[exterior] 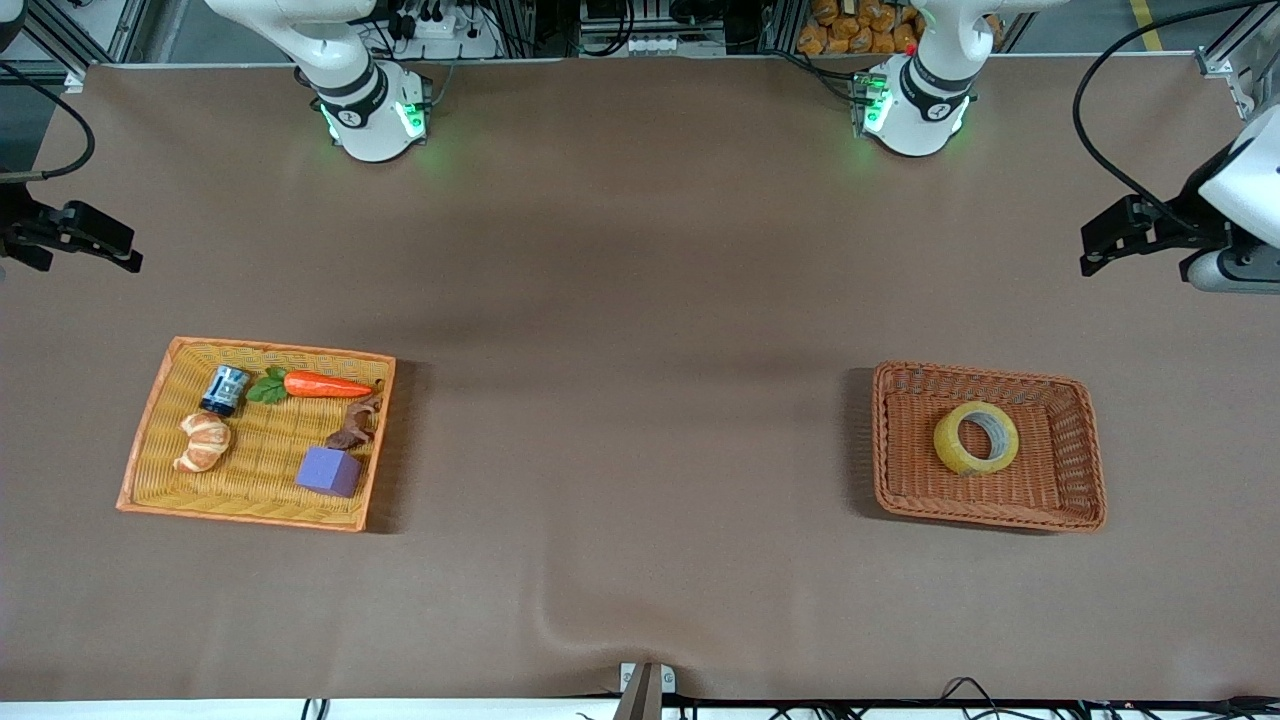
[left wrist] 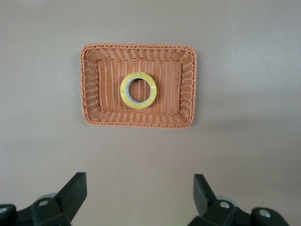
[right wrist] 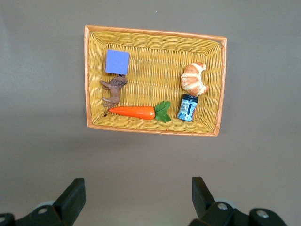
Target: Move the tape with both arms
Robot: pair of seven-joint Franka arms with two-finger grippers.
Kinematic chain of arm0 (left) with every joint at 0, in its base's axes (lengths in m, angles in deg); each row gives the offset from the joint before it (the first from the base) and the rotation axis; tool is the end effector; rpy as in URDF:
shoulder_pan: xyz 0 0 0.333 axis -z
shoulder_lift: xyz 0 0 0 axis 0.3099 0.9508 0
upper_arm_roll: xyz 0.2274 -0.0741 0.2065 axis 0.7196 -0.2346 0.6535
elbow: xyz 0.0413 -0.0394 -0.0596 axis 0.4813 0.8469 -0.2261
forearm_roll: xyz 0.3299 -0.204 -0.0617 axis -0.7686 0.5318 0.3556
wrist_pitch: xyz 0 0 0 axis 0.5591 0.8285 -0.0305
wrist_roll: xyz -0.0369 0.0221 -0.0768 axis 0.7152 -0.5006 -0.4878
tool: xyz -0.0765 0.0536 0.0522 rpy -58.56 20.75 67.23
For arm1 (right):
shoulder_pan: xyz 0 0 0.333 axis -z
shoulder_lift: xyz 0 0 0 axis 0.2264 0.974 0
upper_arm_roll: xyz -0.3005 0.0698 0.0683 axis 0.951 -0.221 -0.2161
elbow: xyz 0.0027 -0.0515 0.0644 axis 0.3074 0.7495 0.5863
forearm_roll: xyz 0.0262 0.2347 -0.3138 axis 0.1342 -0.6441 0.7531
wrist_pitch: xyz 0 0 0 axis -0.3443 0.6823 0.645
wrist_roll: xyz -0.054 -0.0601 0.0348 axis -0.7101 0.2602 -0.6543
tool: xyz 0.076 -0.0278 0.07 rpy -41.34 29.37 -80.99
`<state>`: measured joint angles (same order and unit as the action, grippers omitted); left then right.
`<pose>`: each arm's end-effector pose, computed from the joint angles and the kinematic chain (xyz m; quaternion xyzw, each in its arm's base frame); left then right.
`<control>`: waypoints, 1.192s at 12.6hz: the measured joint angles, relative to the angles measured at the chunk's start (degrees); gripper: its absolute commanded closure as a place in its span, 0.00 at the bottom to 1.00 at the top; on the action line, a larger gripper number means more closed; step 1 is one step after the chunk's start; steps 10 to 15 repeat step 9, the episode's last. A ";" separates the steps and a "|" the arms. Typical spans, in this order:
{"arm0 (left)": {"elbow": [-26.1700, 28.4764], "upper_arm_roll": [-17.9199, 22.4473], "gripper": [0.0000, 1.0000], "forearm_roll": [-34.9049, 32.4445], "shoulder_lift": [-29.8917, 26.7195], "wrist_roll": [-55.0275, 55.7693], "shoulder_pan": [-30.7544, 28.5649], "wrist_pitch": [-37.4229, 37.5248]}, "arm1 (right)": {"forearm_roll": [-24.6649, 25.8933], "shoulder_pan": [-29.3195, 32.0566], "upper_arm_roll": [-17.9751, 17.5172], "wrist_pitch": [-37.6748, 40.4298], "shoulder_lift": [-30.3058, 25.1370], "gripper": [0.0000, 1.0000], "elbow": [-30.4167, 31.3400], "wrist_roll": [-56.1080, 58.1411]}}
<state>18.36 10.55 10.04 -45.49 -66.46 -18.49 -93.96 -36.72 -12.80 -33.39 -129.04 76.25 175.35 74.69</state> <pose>0.5644 -0.0565 0.6480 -0.9991 0.0403 -0.0011 0.0143 0.5423 -0.0397 0.6214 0.9997 -0.0090 -0.0193 0.0129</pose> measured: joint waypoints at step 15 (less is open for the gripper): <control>6.53 2.91 0.00 0.00 -4.84 0.07 2.22 -1.61 | 0.00 0.02 0.09 0.00 0.00 0.00 0.00 -0.01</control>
